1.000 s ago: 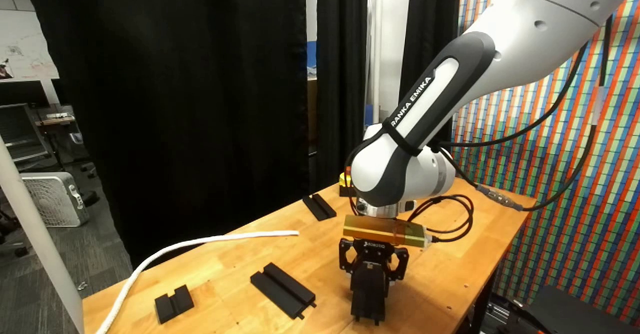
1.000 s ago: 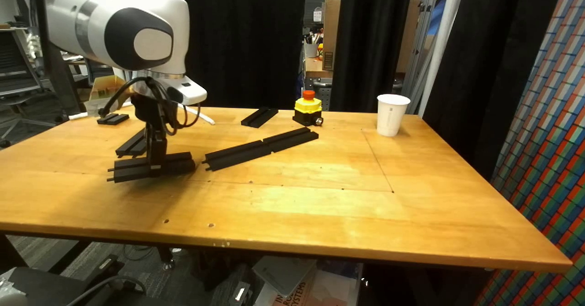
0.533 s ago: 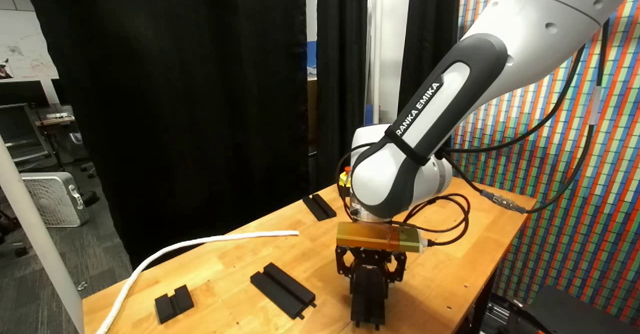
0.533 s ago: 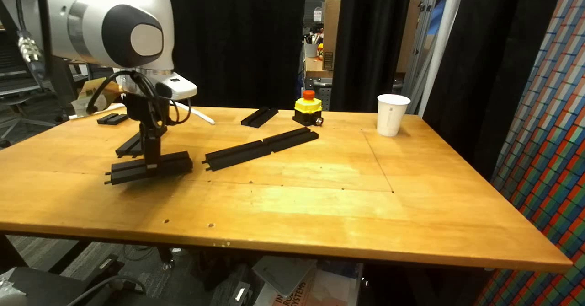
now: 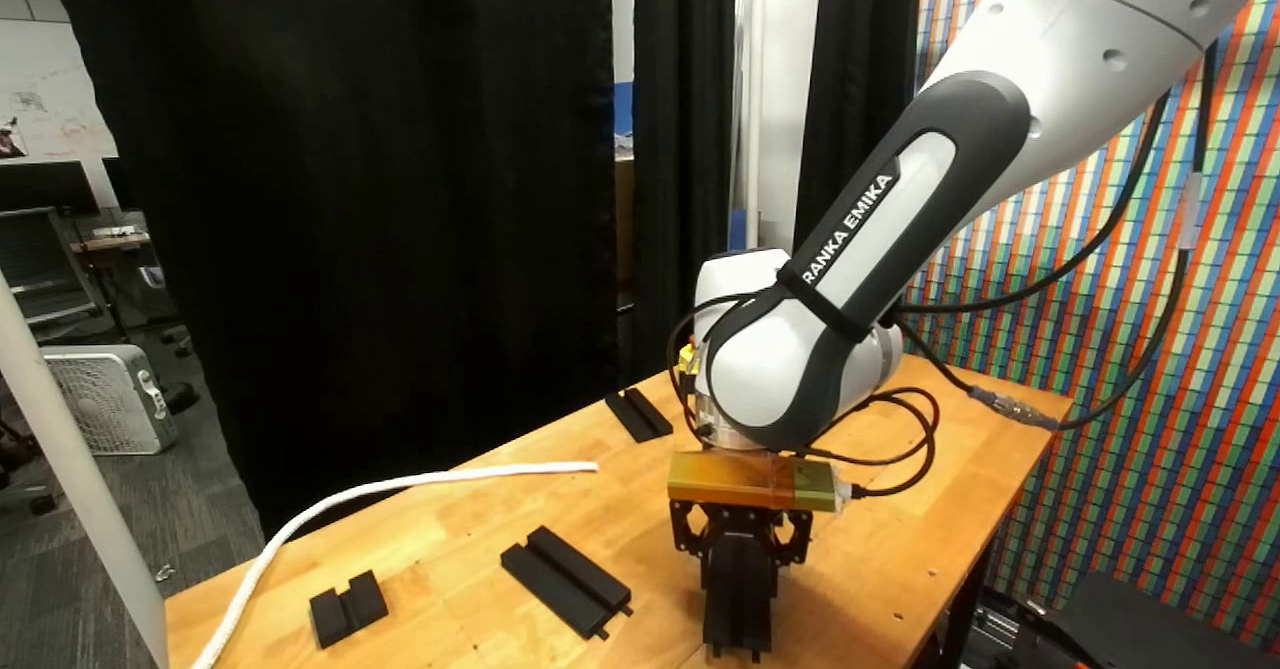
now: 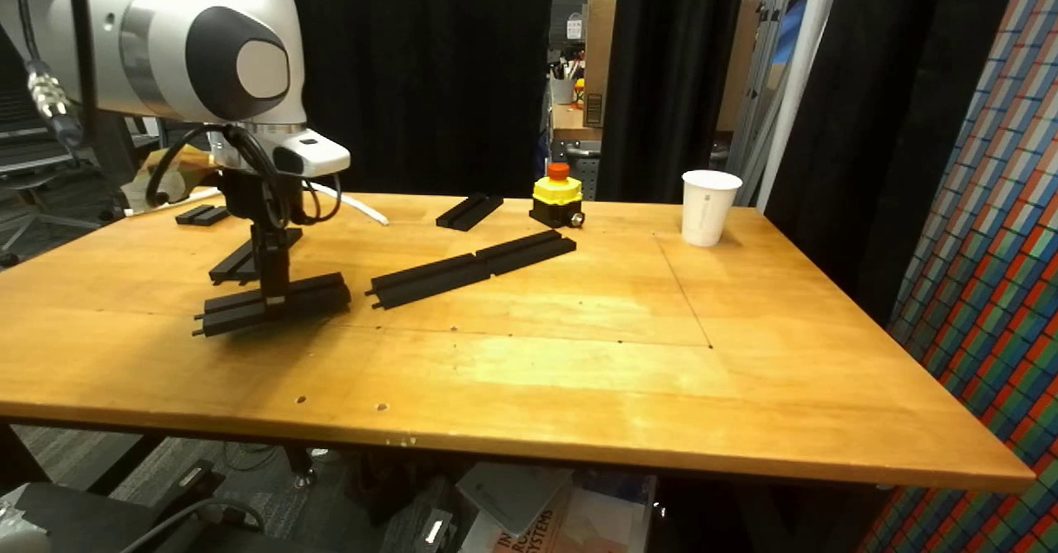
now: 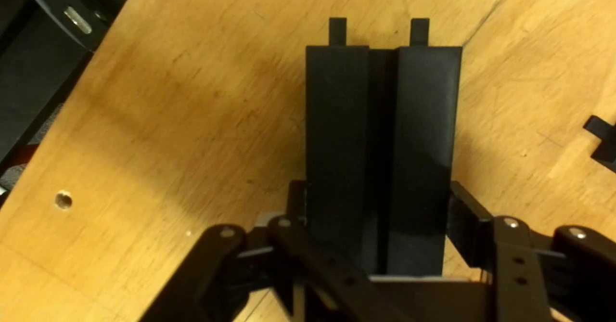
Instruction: Connect the pads
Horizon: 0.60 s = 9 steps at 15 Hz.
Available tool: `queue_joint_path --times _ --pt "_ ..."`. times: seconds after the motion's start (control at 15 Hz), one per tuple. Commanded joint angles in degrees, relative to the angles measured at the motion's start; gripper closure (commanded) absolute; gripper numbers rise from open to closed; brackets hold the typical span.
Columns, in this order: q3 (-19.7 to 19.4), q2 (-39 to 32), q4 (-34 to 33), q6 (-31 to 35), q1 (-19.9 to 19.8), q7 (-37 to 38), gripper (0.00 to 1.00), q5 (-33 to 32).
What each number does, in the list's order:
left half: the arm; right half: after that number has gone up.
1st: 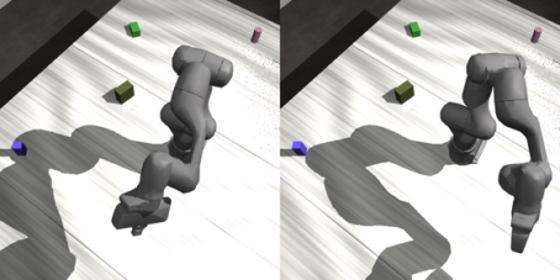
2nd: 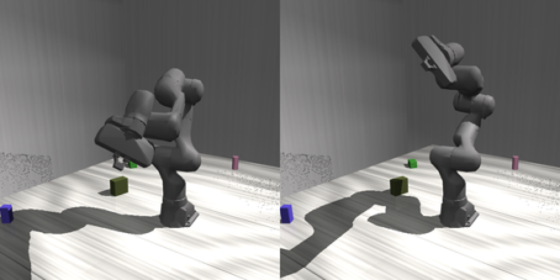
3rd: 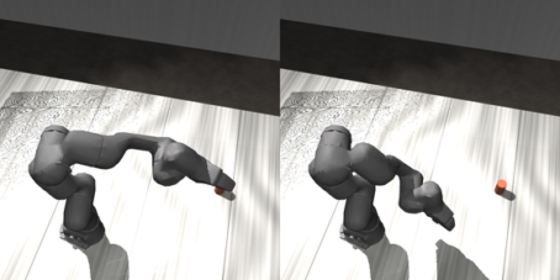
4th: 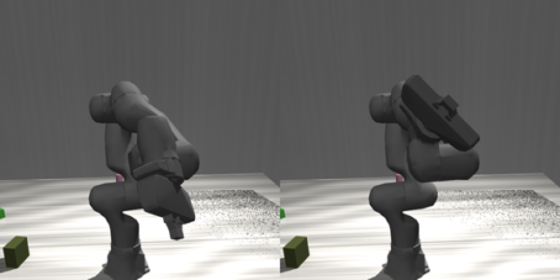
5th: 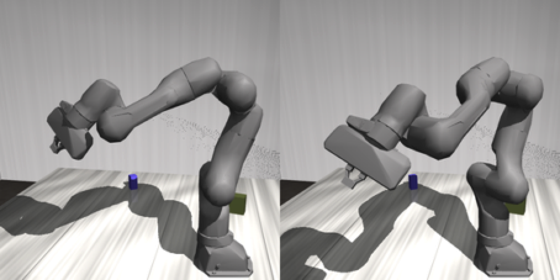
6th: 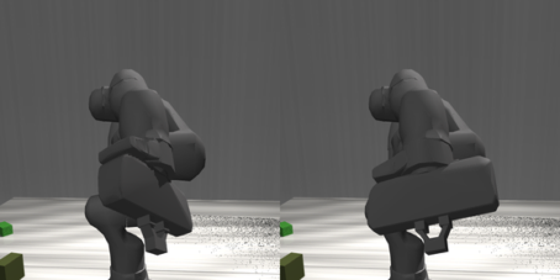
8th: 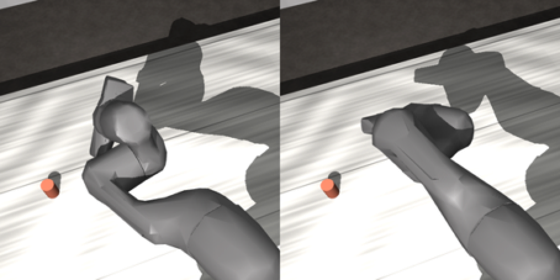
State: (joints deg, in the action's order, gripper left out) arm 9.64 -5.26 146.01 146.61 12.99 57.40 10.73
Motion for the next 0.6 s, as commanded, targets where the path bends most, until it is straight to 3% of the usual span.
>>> queue_joint_path --times 0.0,0.53 --pt "-0.3 0.7 0.4 1.2 -0.2 1.8 0.55 -1.6" --pt "-0.2 0.7 0.5 1.3 -0.2 1.6 0.55 -0.3"
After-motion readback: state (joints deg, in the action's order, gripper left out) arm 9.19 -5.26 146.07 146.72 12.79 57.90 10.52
